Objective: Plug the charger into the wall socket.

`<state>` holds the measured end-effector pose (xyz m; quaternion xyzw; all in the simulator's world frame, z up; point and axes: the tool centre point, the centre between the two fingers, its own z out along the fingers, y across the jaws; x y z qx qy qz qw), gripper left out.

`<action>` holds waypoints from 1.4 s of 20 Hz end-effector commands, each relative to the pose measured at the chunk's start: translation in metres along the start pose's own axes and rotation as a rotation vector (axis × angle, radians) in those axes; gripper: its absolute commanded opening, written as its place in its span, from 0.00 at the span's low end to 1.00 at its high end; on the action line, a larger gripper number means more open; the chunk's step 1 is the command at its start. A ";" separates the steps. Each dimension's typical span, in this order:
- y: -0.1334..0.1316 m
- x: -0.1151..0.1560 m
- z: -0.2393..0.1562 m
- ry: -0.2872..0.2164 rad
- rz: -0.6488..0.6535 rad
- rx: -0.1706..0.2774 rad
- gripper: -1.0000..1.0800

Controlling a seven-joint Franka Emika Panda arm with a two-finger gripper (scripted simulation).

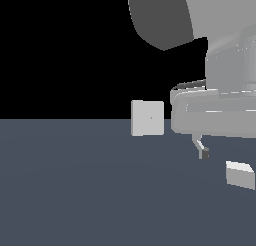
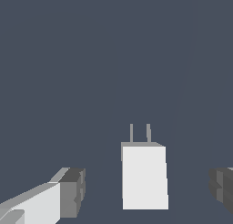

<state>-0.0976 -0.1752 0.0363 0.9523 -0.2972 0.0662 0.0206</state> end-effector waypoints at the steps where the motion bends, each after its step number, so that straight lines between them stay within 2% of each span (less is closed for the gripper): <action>1: 0.000 -0.002 0.011 -0.001 0.000 0.000 0.96; 8: 0.000 -0.003 0.024 -0.001 0.000 0.001 0.96; 9: 0.000 -0.003 0.024 -0.001 0.000 0.001 0.00; 21: -0.001 -0.003 0.024 -0.001 -0.005 0.001 0.00; 28: -0.009 0.005 0.017 0.000 -0.080 0.011 0.00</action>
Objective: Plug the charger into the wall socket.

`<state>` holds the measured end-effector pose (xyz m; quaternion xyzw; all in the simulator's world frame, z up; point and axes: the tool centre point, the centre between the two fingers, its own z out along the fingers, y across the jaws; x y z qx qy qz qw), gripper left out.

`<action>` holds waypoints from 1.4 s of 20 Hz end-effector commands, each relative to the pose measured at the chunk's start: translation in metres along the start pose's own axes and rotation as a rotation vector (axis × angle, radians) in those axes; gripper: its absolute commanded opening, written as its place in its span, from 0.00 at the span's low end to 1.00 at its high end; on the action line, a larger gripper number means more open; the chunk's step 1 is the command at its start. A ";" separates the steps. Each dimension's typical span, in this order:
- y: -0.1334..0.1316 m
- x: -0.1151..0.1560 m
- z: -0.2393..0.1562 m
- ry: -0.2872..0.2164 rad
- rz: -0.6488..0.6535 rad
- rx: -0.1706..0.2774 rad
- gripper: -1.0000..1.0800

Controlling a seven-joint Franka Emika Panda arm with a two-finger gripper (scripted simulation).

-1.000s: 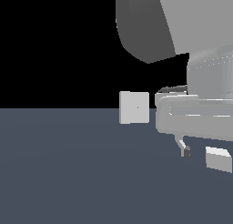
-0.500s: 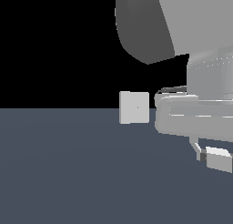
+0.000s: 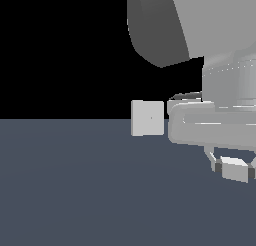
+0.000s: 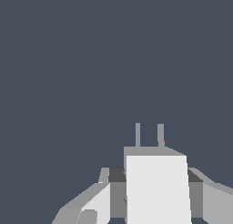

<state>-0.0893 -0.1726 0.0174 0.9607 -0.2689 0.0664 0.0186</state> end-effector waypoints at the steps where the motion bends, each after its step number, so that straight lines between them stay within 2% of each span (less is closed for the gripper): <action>1: -0.004 0.005 -0.004 0.001 -0.040 0.005 0.00; 7: -0.023 0.020 -0.016 0.002 -0.188 0.024 0.00; 16: -0.067 0.043 -0.043 0.004 -0.499 0.067 0.00; 22: -0.096 0.048 -0.060 0.003 -0.683 0.093 0.00; 28: -0.115 0.048 -0.071 0.002 -0.805 0.111 0.00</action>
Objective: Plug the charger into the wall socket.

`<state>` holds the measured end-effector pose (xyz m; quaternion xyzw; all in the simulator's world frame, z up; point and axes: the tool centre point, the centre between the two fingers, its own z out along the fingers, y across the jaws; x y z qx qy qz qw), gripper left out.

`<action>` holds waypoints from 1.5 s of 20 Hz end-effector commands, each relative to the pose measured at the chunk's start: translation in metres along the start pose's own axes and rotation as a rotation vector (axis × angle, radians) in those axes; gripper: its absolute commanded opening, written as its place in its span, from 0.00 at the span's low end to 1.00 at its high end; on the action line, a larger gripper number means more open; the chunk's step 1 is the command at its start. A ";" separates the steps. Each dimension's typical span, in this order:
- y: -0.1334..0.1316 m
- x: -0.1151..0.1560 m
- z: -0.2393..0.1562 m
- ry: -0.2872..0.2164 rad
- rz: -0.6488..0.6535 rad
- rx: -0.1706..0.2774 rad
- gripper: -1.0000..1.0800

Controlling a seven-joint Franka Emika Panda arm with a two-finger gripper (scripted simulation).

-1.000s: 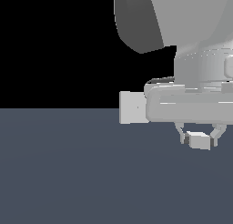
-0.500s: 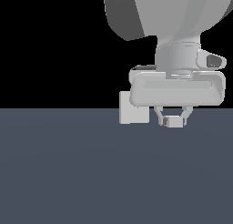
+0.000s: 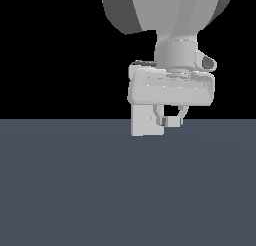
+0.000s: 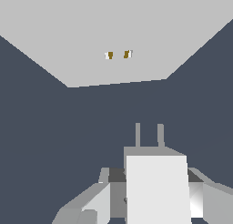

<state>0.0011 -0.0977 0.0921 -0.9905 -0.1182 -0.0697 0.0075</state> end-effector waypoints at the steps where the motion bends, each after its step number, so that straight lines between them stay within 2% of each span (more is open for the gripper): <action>1: -0.005 0.005 -0.003 -0.001 -0.043 0.006 0.00; 7: -0.012 0.009 -0.007 -0.001 -0.091 0.014 0.00; 18: -0.013 0.012 -0.006 -0.002 -0.091 0.014 0.00; 30: -0.016 0.049 -0.001 -0.002 -0.091 0.014 0.00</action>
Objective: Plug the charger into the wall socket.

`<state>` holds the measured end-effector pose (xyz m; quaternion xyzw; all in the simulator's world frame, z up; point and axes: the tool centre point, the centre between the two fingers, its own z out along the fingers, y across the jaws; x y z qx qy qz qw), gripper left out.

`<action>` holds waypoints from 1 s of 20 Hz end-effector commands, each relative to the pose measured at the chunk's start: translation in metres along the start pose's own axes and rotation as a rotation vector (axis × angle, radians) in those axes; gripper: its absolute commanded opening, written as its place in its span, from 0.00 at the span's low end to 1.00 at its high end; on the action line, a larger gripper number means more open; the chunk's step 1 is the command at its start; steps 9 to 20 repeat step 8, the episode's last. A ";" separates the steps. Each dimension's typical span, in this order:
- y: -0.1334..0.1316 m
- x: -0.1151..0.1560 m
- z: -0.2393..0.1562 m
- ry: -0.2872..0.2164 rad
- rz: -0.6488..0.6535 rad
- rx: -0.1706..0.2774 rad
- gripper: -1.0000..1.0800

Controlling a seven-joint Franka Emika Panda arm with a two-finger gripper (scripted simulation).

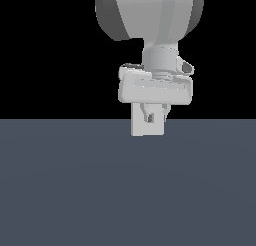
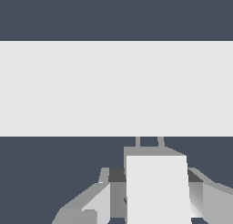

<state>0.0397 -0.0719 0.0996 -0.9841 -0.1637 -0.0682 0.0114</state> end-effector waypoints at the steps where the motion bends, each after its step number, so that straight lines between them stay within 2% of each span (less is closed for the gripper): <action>1: 0.000 0.007 0.001 0.000 0.000 0.000 0.00; 20: 0.001 0.014 0.002 0.000 0.000 0.000 0.00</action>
